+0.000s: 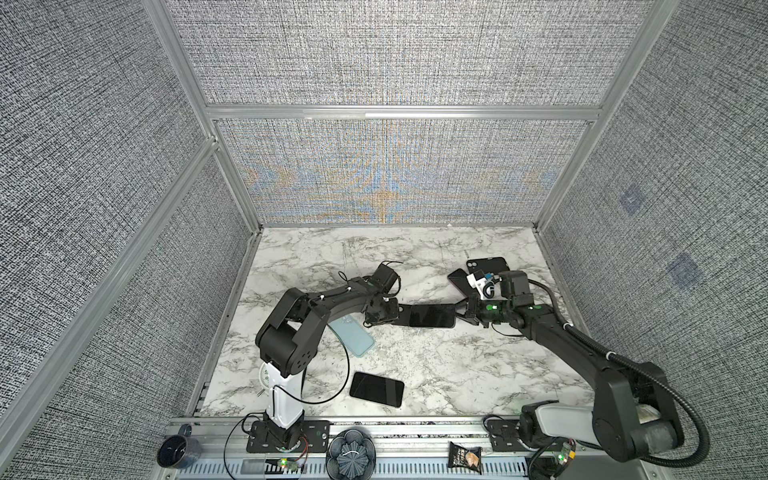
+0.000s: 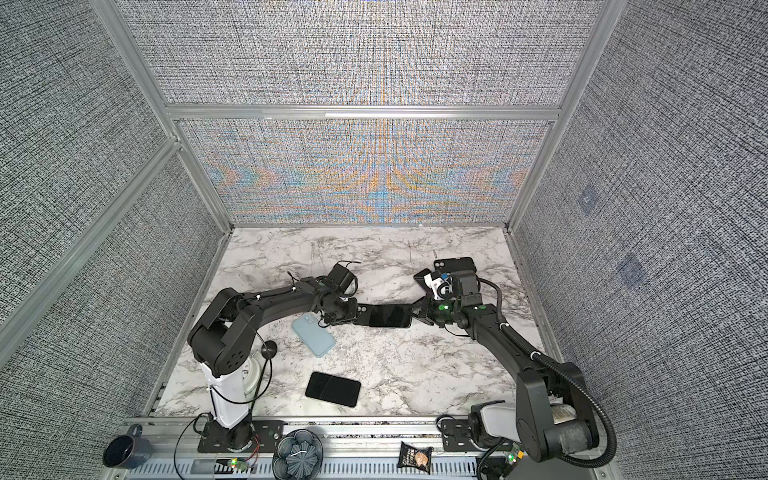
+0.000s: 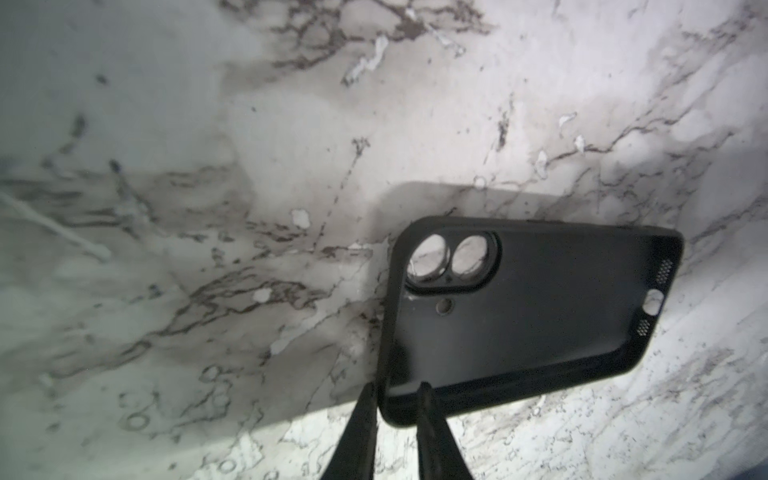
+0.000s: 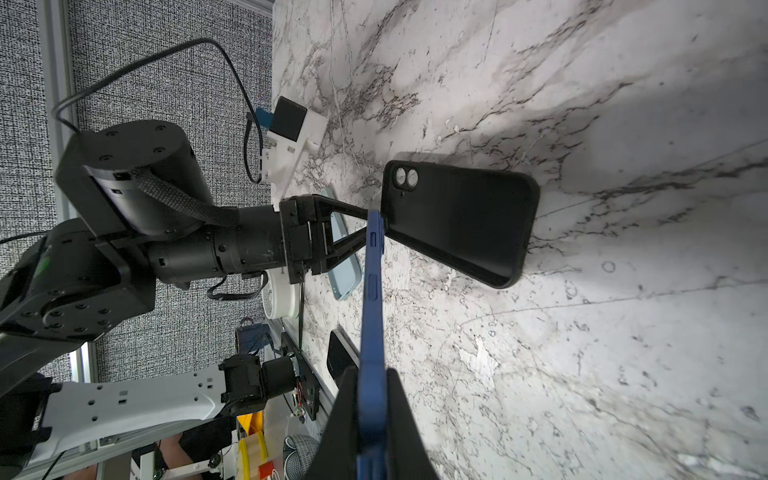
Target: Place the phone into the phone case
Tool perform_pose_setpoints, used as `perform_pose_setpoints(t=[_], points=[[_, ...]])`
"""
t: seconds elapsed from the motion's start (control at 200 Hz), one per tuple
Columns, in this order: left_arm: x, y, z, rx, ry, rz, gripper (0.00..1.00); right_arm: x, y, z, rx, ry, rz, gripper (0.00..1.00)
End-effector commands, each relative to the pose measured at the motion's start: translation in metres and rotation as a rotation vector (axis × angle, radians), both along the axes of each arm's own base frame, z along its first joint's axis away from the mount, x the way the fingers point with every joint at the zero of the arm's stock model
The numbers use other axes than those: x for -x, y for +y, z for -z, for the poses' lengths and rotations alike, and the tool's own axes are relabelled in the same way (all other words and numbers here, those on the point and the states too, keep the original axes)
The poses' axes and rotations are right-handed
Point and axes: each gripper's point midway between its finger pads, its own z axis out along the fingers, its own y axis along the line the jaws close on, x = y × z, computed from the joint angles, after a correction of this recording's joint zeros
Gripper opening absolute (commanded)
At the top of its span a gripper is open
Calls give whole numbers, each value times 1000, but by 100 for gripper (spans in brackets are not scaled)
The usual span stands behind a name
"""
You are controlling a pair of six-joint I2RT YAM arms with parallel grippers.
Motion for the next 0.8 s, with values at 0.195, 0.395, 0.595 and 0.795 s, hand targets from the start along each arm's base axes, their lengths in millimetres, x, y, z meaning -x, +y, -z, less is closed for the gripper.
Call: perform_pose_setpoints(t=[0.195, 0.395, 0.595, 0.795], points=[[-1, -15, -21, 135, -34, 7, 23, -4, 1, -1, 11, -16, -8, 0], [-3, -7, -30, 177, -56, -11, 33, -10, 1, 0, 20, -17, -14, 0], [-10, 5, -37, 205, -72, -28, 43, -18, 2, 5, 30, -7, -20, 0], [-16, 6, -41, 246, -77, -26, 54, -26, 5, 9, 25, 10, -28, 0]])
